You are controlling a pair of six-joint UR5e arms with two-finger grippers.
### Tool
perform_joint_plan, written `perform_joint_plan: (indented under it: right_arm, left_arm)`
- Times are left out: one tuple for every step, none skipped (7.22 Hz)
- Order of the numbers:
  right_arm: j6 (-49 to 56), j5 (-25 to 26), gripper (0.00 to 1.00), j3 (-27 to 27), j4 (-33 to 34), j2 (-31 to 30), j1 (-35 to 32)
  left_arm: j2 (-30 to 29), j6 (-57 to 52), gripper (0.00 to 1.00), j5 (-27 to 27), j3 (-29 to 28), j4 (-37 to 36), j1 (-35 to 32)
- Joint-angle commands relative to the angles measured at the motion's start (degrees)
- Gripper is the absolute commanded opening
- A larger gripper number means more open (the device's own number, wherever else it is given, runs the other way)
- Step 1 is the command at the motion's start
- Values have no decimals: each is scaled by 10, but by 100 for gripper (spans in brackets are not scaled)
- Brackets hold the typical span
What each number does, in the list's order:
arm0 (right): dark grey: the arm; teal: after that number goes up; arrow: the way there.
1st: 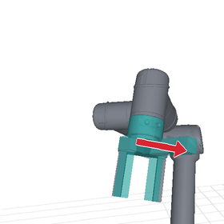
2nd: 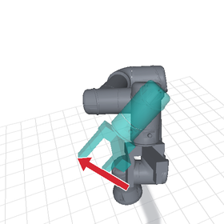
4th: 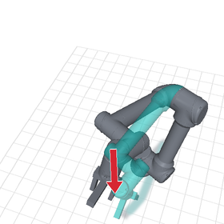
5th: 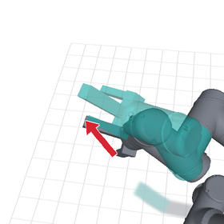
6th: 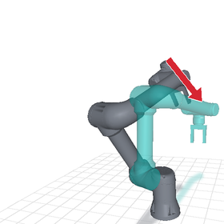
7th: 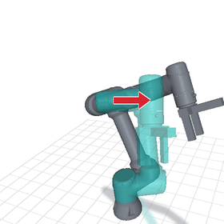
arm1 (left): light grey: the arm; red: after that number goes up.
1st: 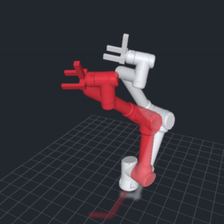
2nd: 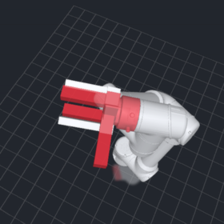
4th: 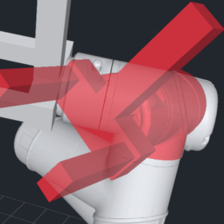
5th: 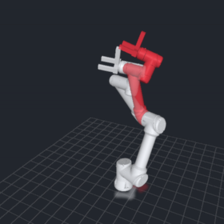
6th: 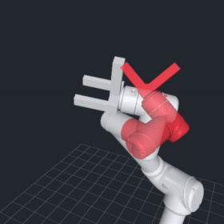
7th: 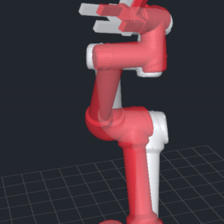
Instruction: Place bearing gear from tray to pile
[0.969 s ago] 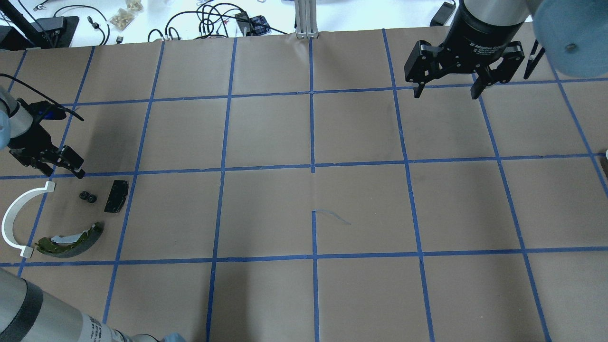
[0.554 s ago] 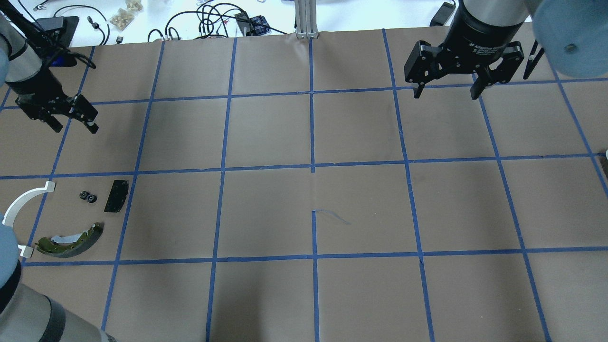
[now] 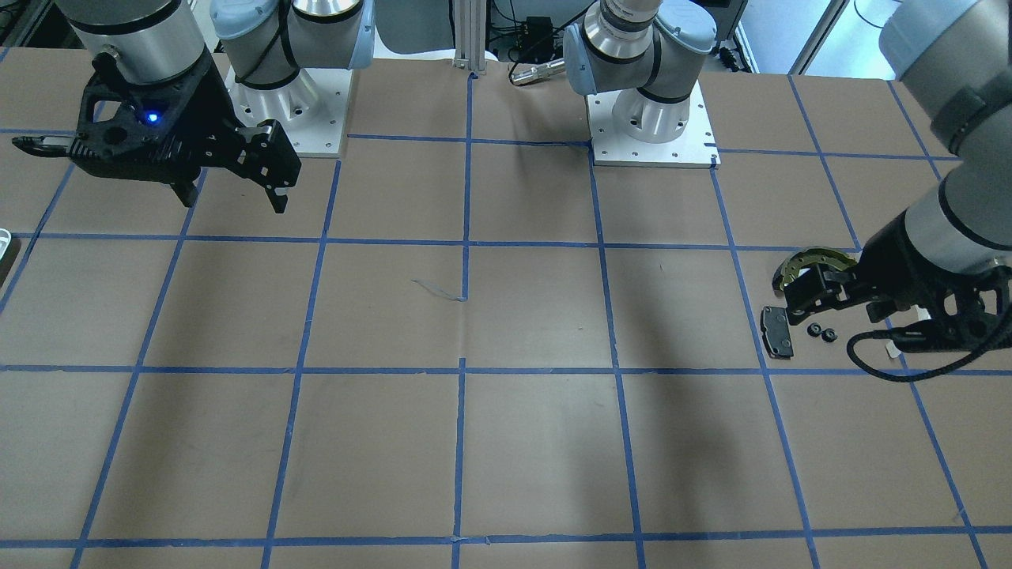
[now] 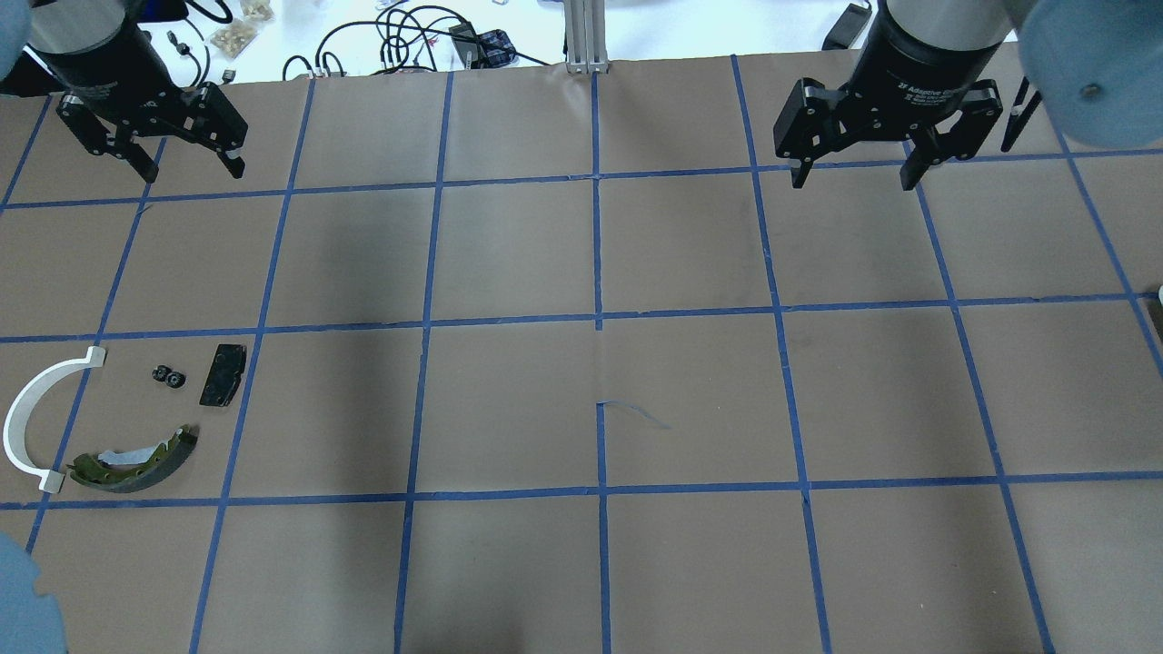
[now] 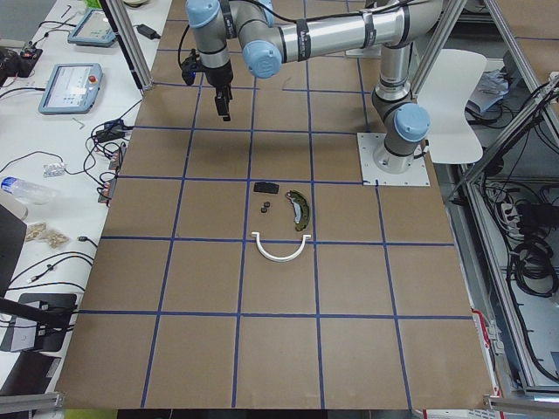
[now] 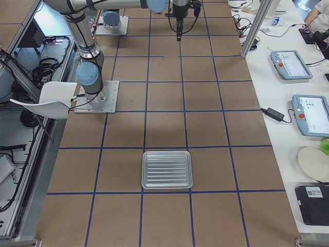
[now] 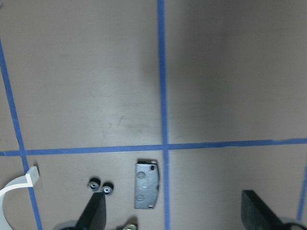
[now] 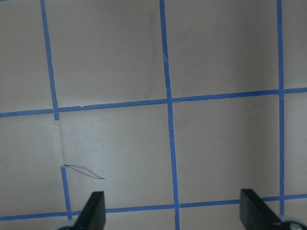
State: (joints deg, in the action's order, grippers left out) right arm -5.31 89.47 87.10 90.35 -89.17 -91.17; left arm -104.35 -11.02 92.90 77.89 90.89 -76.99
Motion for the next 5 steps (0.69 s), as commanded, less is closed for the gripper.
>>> perform_joint_plan:
  right_arm:
    - [0,0,100,0,0,0,0]
    - [0,1,100,0,0,0,0]
    - [0,1,100,0,1,0,0]
    - [-1,1,100,0,1,0,0]
    - [-1,0,100,0,1,0,0]
  left_arm:
    - [34,65,100,2,6,11,-63]
    - [35,75,100,2,16,12,-83]
    - [45,79,100,-6,27,5,-97]
    - [60,78,100,-5,38,9,-119]
    - [76,78,100,-10,55,10,-133]
